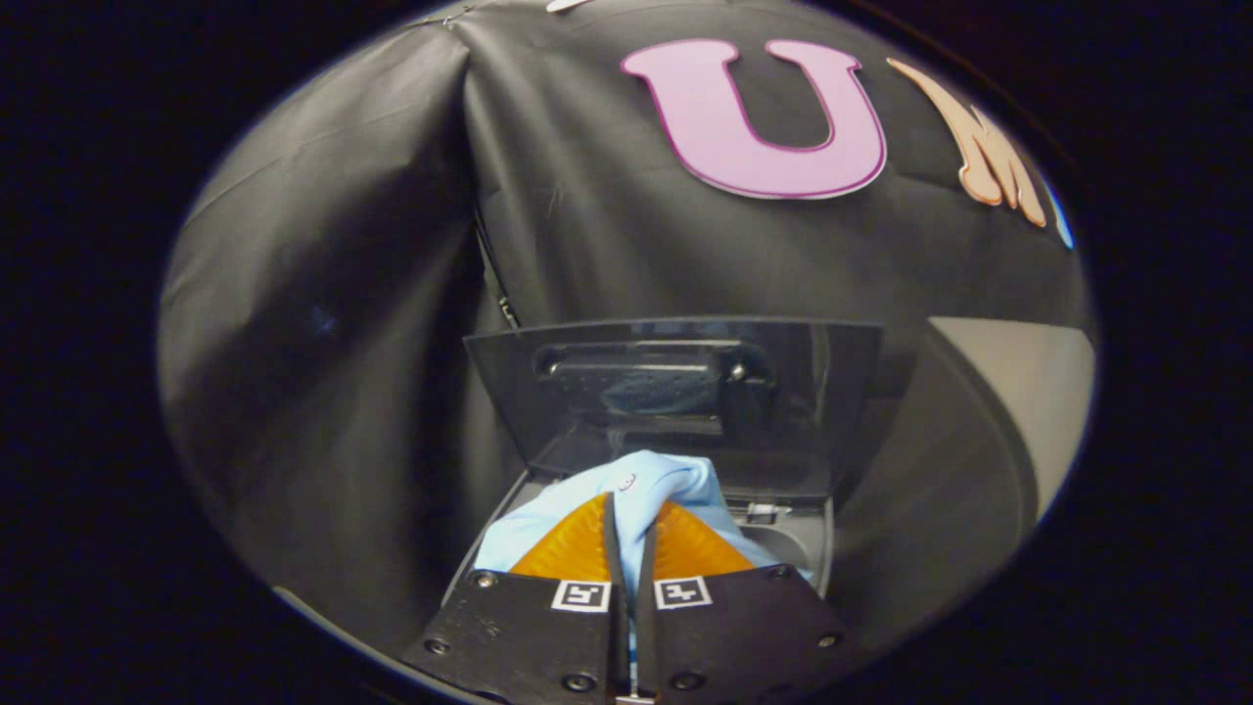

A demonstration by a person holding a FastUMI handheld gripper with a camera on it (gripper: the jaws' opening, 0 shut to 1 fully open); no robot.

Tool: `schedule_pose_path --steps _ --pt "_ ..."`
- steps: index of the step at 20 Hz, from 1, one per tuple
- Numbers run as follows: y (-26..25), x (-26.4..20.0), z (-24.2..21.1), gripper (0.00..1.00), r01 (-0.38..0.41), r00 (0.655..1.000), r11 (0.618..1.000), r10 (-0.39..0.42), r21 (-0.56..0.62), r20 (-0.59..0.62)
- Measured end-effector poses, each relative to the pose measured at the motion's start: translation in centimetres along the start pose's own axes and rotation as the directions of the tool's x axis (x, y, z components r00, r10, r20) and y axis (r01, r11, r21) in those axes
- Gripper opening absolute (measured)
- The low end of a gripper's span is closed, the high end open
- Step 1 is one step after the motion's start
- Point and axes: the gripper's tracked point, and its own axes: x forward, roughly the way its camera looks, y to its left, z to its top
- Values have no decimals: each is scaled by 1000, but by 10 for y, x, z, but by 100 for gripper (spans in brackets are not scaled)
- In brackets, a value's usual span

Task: Put the clothes into the washing machine and then close the washing machine lid.

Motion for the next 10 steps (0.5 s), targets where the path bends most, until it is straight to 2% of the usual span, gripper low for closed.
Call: schedule_pose_path --steps 4,10 --pt "5 32 -27 3 5 998 999 -8 -46 -65" --pt "5 40 -57 3 17 990 995 -31 -103 -135"
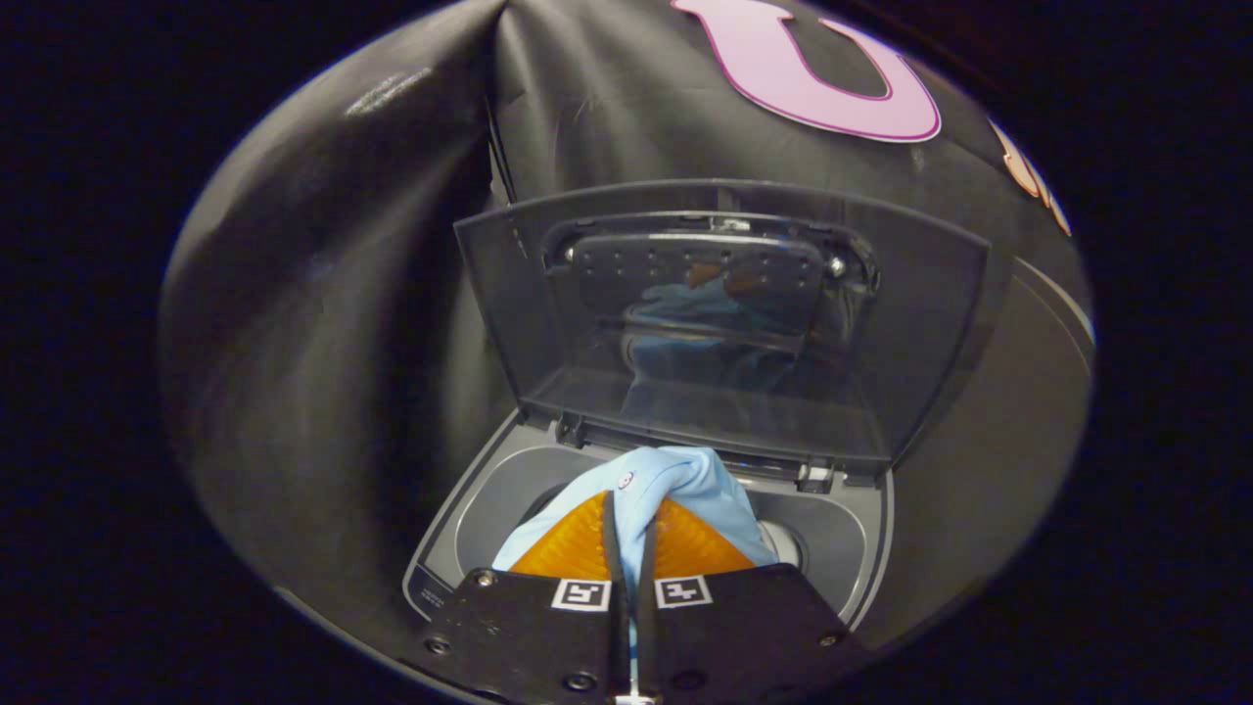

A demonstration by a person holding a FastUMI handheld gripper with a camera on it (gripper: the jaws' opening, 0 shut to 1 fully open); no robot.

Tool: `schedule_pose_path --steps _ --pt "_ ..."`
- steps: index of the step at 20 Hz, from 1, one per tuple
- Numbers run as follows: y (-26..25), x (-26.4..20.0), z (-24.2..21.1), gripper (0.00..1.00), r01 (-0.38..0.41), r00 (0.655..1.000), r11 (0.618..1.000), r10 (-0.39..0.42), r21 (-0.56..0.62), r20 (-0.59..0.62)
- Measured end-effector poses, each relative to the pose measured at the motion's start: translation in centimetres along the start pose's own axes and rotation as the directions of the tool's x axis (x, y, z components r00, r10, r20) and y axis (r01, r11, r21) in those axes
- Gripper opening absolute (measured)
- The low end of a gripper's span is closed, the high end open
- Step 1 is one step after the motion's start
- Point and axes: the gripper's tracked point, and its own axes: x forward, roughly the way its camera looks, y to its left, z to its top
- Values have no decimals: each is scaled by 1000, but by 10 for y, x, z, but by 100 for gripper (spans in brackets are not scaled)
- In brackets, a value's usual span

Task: Put the clothes into the washing machine and then close the washing machine lid.

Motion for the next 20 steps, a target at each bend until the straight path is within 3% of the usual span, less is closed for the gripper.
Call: schedule_pose_path --steps 1,3,8,14,20 --pt "0 3 -4 3 -1 1000 1000 1 -1 -11" --pt "-6 5 -15 20 12 999 1000 -12 -16 -45" --pt "-14 2 -6 62 41 999 999 -41 -35 10" --pt "-15 -28 4 64 26 997 998 -21 -65 77" --pt "-8 -108 49 64 -24 965 998 38 -56 261"
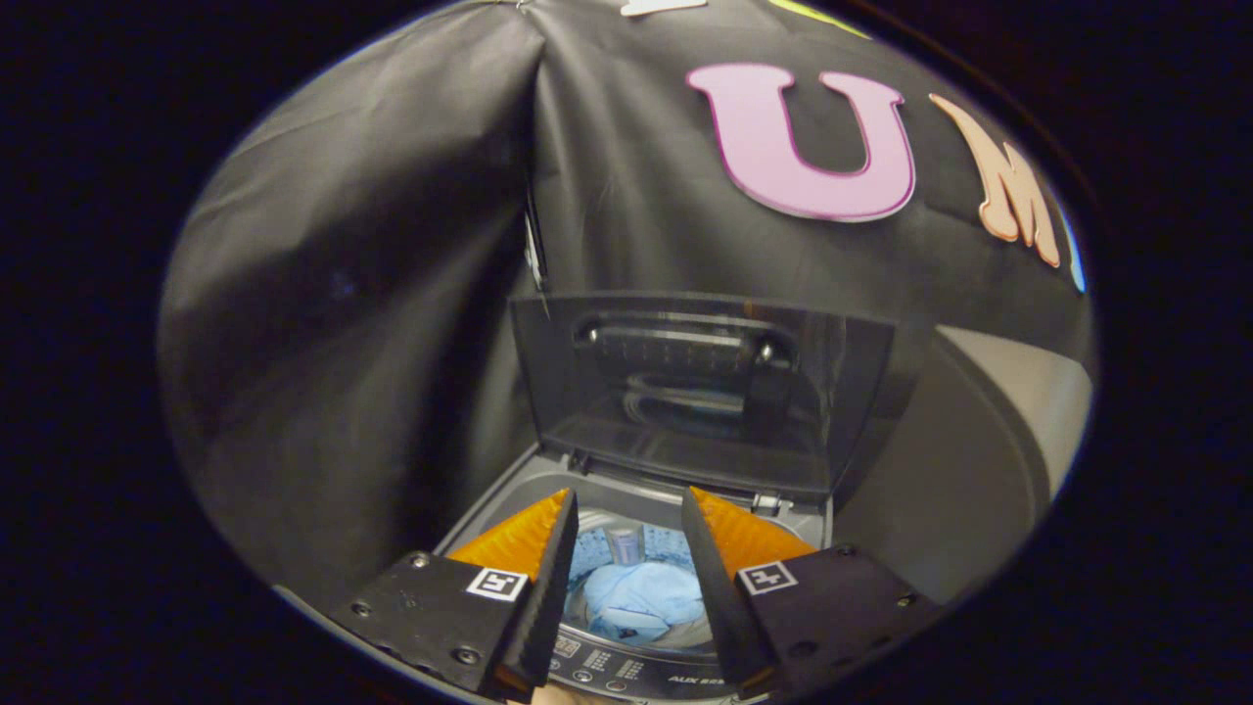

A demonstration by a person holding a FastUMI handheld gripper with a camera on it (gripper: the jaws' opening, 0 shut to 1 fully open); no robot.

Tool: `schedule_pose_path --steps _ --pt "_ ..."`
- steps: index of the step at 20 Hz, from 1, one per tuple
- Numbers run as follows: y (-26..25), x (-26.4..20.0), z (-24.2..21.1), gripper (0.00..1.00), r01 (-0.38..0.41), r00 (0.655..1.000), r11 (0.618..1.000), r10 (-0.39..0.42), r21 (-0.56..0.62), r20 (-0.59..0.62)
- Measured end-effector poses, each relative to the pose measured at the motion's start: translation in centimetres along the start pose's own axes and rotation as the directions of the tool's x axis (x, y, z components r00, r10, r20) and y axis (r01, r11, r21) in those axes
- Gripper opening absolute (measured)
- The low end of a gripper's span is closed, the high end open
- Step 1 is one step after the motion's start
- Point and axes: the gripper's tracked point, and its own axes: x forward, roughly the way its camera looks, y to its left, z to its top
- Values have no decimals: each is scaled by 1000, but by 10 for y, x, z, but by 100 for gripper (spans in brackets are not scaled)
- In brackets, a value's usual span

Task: Put the clothes into the washing machine and then close the washing machine lid.

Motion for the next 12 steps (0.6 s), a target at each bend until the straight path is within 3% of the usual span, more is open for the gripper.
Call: schedule_pose_path --steps 5,12 --pt "-4 -69 61 64 -20 983 1000 17 17 183" --pt "-31 -182 123 63 52 936 998 -34 -43 350"
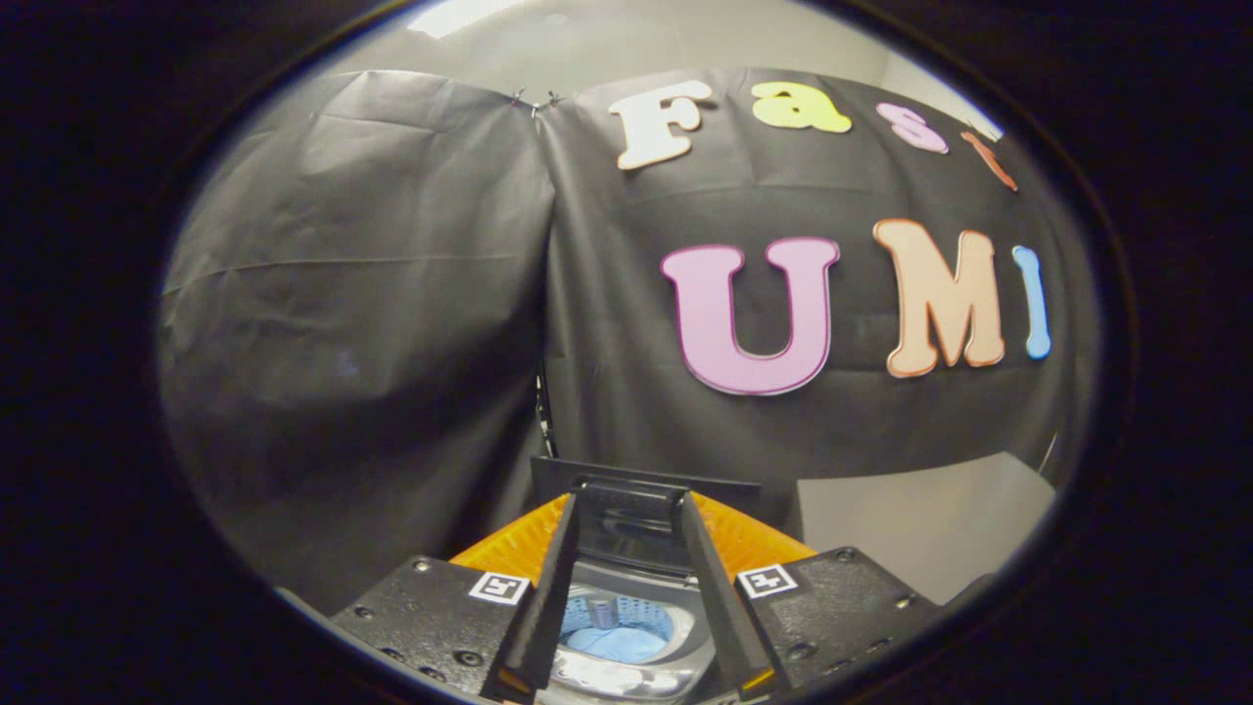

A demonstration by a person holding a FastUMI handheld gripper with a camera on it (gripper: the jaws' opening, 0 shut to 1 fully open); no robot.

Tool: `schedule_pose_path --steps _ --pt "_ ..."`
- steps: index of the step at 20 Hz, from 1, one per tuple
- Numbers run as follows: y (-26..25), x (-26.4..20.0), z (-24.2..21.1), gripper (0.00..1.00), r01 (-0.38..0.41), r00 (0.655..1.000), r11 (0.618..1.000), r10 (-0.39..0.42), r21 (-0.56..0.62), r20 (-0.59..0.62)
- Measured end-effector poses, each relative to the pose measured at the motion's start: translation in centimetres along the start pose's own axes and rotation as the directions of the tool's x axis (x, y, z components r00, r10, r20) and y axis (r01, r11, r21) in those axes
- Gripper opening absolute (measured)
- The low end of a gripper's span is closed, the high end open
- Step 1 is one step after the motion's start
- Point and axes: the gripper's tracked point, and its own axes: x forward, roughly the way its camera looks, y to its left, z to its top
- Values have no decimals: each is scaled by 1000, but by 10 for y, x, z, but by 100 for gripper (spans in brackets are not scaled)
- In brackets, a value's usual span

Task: Put the clothes into the washing machine and then close the washing machine lid.

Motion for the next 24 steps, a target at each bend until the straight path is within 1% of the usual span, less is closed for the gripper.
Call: schedule_pose_path --steps 2,6,8,11,15,19,21,24 --pt "-13 -23 15 63 15 999 1000 -15 -11 32" --pt "-32 -54 17 63 48 996 997 -44 -55 73" --pt "-33 -56 15 63 68 994 994 -60 -81 96" --pt "-37 -84 10 64 85 991 991 -73 -105 115" --pt "-39 -106 9 64 77 990 992 -65 -98 124" --pt "-48 -125 4 65 88 989 993 -77 -82 129" --pt "-57 -133 -2 65 105 987 992 -95 -76 127" --pt "-80 -143 -7 66 155 980 985 -143 -77 140"
